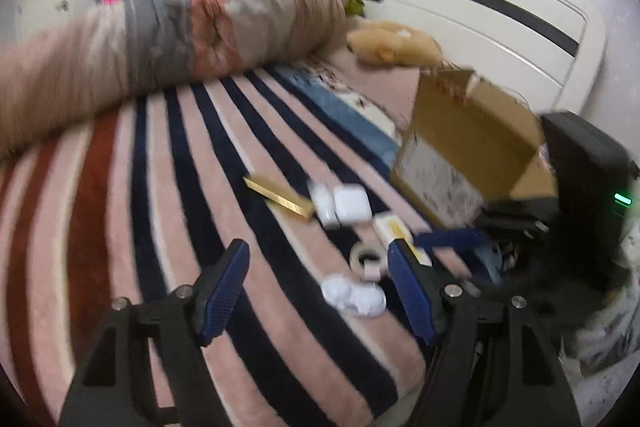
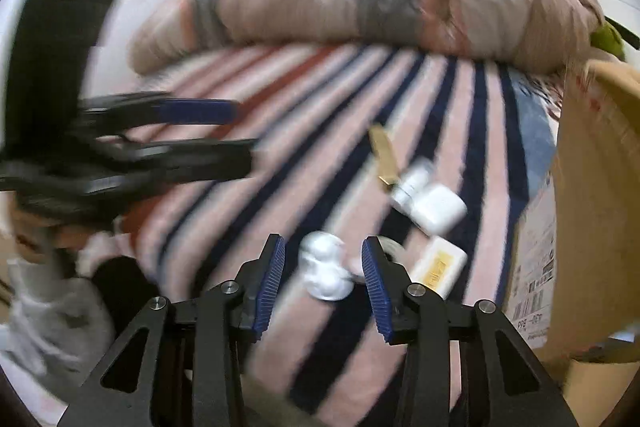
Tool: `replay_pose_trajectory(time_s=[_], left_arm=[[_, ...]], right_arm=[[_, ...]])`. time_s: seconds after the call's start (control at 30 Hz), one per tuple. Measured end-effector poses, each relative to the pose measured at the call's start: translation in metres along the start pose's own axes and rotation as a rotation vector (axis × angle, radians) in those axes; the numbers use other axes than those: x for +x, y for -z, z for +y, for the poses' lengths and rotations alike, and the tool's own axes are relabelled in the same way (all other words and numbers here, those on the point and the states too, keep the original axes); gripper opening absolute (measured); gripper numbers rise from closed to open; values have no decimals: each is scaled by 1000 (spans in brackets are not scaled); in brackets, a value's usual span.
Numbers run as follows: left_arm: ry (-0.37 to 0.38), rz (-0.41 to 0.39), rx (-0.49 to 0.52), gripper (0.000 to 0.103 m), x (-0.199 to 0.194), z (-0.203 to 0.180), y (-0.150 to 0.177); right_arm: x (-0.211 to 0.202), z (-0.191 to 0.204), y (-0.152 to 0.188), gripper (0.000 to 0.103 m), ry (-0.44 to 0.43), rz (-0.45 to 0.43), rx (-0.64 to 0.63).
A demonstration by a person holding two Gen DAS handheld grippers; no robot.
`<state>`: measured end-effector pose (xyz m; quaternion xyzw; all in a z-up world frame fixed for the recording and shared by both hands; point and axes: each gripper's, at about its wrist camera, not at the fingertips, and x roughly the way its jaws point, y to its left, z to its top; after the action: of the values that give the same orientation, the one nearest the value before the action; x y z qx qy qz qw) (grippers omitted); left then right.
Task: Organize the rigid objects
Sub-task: 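Grasp the white contact lens case with the left gripper while the right gripper grasps the tape roll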
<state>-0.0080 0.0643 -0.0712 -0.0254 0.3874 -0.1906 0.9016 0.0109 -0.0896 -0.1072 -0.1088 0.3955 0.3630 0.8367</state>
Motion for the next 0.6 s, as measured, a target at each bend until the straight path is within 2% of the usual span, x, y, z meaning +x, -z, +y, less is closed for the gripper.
replay_pose_trajectory(time_s=[0.07,0.17,0.4,0.5,0.6], left_arm=[[41,29,10,69,14,3,13],[102,70,8,69,34,10,28],[207,136,11,70,73,5,41],[207,164,33,70,85,-2,42],[196,160,47,70,88,-7,42]], right_arm=[[22,-10,3,36,49,51,6],[42,-20,4,37,64,98,4],[60,-23,-4,45,60,127,-62],[66,-23,-4,47,78,143,-86],[68,-28,-3,53,83,153,-76]])
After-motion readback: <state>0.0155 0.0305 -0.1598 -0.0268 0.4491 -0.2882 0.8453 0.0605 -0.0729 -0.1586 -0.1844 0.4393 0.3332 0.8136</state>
